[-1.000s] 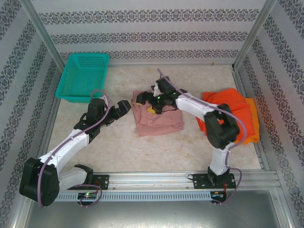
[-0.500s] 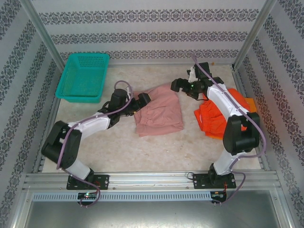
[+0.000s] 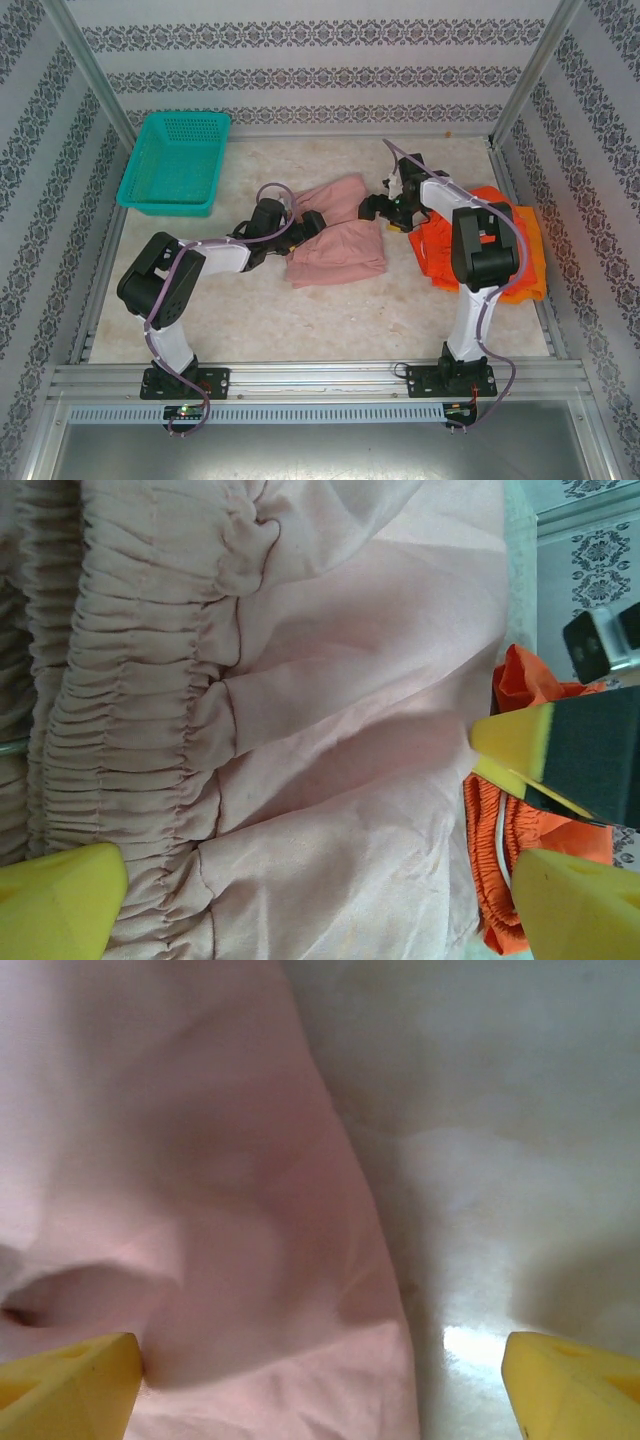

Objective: Fold and stack the shorts

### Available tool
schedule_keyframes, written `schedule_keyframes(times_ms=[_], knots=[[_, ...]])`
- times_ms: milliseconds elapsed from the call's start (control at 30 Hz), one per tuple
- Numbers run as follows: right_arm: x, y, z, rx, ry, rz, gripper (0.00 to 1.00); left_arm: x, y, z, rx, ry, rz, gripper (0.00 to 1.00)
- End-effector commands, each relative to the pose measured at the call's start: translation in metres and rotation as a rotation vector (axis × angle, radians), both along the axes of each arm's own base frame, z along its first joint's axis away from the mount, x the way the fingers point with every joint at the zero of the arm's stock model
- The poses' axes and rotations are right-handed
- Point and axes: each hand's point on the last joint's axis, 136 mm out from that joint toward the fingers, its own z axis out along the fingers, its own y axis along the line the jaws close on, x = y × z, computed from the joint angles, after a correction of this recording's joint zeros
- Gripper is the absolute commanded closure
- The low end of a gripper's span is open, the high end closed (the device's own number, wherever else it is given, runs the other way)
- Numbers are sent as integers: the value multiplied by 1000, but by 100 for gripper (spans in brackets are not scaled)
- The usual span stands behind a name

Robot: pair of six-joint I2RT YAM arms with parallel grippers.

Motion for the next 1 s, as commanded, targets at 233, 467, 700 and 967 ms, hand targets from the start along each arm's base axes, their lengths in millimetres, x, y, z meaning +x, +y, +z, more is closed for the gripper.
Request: schedule_keyframes(times_ms=[233, 467, 700, 967], knots=[[-6, 38, -14, 60, 36, 86, 38, -16, 12, -37, 76, 68, 9, 0], [-6, 37, -18, 10, 29, 85, 75, -14, 13, -21, 67, 31, 15, 0], [-1, 7, 15, -180, -60, 66, 100, -13, 24, 29, 99, -96, 31, 0], [-6, -36, 75, -426, -88, 66, 100, -24, 44, 62, 141, -186, 69, 0]])
